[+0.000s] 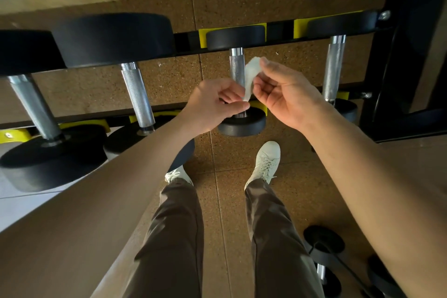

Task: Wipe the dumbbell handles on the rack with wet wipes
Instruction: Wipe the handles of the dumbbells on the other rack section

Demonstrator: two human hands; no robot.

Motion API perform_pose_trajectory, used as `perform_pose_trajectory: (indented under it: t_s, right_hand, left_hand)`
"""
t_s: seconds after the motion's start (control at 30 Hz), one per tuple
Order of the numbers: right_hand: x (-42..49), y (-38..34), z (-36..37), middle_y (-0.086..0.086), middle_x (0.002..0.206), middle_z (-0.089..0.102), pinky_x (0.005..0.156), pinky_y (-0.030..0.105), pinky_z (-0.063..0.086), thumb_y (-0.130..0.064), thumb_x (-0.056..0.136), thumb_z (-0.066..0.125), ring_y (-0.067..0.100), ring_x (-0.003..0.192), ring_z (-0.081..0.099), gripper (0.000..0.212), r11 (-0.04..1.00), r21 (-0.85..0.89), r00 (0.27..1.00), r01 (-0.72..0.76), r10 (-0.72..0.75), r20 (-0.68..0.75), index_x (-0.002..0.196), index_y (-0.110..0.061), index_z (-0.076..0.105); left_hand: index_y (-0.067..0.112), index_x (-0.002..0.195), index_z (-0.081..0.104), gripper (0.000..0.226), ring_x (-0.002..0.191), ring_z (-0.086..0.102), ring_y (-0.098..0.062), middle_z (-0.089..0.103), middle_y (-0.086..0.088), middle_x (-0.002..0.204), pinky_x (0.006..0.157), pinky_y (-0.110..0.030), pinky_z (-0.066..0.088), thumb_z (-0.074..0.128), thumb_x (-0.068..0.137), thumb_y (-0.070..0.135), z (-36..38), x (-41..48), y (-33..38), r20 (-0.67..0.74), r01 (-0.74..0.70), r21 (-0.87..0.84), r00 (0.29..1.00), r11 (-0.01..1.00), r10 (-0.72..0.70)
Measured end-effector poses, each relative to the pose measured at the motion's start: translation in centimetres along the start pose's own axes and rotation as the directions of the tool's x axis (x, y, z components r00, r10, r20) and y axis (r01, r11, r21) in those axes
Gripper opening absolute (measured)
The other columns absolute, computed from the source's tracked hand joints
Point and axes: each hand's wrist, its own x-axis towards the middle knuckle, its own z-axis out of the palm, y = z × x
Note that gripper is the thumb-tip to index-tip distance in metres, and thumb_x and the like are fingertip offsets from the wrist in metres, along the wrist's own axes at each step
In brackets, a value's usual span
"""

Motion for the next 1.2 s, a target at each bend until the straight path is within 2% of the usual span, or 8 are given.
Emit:
perform_pose_trajectory:
  t_s: [0.07, 0.2, 0.33, 0.5, 0.77, 0.93, 1.03, 1.2]
  right_hand:
    - [0.1, 0.3, 0.2, 0.006, 0.086, 0.069, 0.076, 0.026, 0.057, -0.018, 0.095, 0.064, 0.015, 0.08, 0.067, 0.013, 0.999, -0.044, 1.0, 0.013, -0.013, 0.005, 0.105, -0.011, 0.062]
    - [0.3, 1.9, 0.3, 0.015, 0.114, 0.07, 0.086, 0.033, 0.051, -0.018, 0.089, 0.071, 0.023, 0.1, 0.065, 0.037, 0.912, -0.411, 0.999, 0.013, -0.027, -0.028, 0.124, -0.012, 0.064]
    - [0.0, 2.7, 0.5, 0.008, 0.102, 0.075, 0.091, 0.037, 0.056, -0.015, 0.088, 0.073, 0.021, 0.095, 0.072, 0.012, 0.799, -0.598, 0.997, 0.063, -0.079, -0.001, 0.099, -0.01, 0.073]
    - [0.2, 3.2, 1.3, 0.009, 0.095, 0.073, 0.09, 0.038, 0.055, -0.014, 0.092, 0.069, 0.02, 0.091, 0.069, 0.004, 0.839, -0.538, 0.986, 0.079, -0.145, -0.082, 0.09, -0.011, 0.068]
    - [-0.2, 4.2, 1.3, 0.01, 0.112, 0.072, 0.094, 0.036, 0.049, -0.01, 0.1, 0.054, 0.021, 0.105, 0.071, 0.004, 0.985, -0.173, 0.984, 0.028, -0.058, -0.171, 0.102, -0.012, 0.058]
    - [-0.5, 4.3, 1.8, 0.009, 0.116, 0.071, 0.101, 0.041, 0.05, -0.036, 0.094, 0.066, 0.021, 0.108, 0.069, 0.036, 0.967, -0.252, 0.994, 0.028, -0.054, -0.097, 0.122, -0.015, 0.058]
    - [-0.3, 4.1, 2.2, 0.011, 0.114, 0.07, 0.1, 0.046, 0.053, -0.011, 0.088, 0.073, 0.025, 0.107, 0.069, 0.029, 0.941, -0.332, 0.984, 0.066, -0.116, -0.132, 0.114, -0.016, 0.062]
    - [-0.3, 2.9, 1.7, 0.008, 0.087, 0.066, 0.086, 0.04, 0.059, 0.015, 0.091, 0.045, 0.023, 0.085, 0.07, 0.034, 0.955, -0.275, 0.975, 0.112, -0.159, -0.158, 0.103, -0.01, 0.066]
  left_hand:
    - [0.017, 0.094, 0.074, 0.008, 0.085, 0.071, -0.009, 0.074, 0.004, 0.089, 0.08, -0.022, 0.056, 0.077, 0.089, 0.022, 0.0, -0.3, 0.3, -0.056, 0.025, -0.055, 0.998, 0.998, -0.029]
    - [0.015, 0.099, 0.076, 0.009, 0.09, 0.073, -0.013, 0.077, 0.002, 0.093, 0.085, -0.025, 0.057, 0.072, 0.093, 0.02, -0.2, -1.3, 0.9, -0.16, 0.12, -0.245, 0.974, 0.962, -0.162]
    - [0.021, 0.088, 0.073, 0.007, 0.085, 0.073, -0.011, 0.076, 0.004, 0.088, 0.079, -0.026, 0.058, 0.07, 0.094, 0.02, -0.5, -2.1, 1.2, -0.211, 0.165, -0.303, 0.949, 0.939, -0.235]
    - [0.024, 0.088, 0.069, 0.015, 0.087, 0.067, 0.0, 0.073, 0.007, 0.093, 0.074, -0.013, 0.051, 0.062, 0.1, 0.02, -0.6, -2.2, 1.4, -0.234, 0.239, -0.378, 0.91, 0.894, -0.342]
    - [0.016, 0.1, 0.064, 0.013, 0.1, 0.069, -0.016, 0.072, -0.005, 0.107, 0.093, -0.029, 0.055, 0.052, 0.104, 0.014, -0.4, -1.8, 2.1, -0.213, 0.216, -0.732, 0.828, 0.645, -0.519]
    - [0.01, 0.103, 0.061, 0.008, 0.088, 0.072, -0.008, 0.073, -0.005, 0.105, 0.078, -0.02, 0.056, 0.053, 0.103, 0.011, -0.2, -1.8, 2.5, -0.269, 0.207, -0.63, 0.847, 0.749, -0.459]
    - [0.009, 0.102, 0.06, 0.005, 0.087, 0.068, -0.011, 0.069, -0.005, 0.101, 0.079, -0.023, 0.057, 0.054, 0.102, 0.011, -0.3, -1.8, 2.5, -0.282, 0.203, -0.63, 0.84, 0.75, -0.464]
    - [0.02, 0.096, 0.059, 0.015, 0.104, 0.062, -0.022, 0.059, -0.006, 0.121, 0.079, -0.024, 0.055, 0.053, 0.102, 0.007, -1.4, -1.7, 2.1, -0.287, 0.18, -0.723, 0.8, 0.667, -0.527]
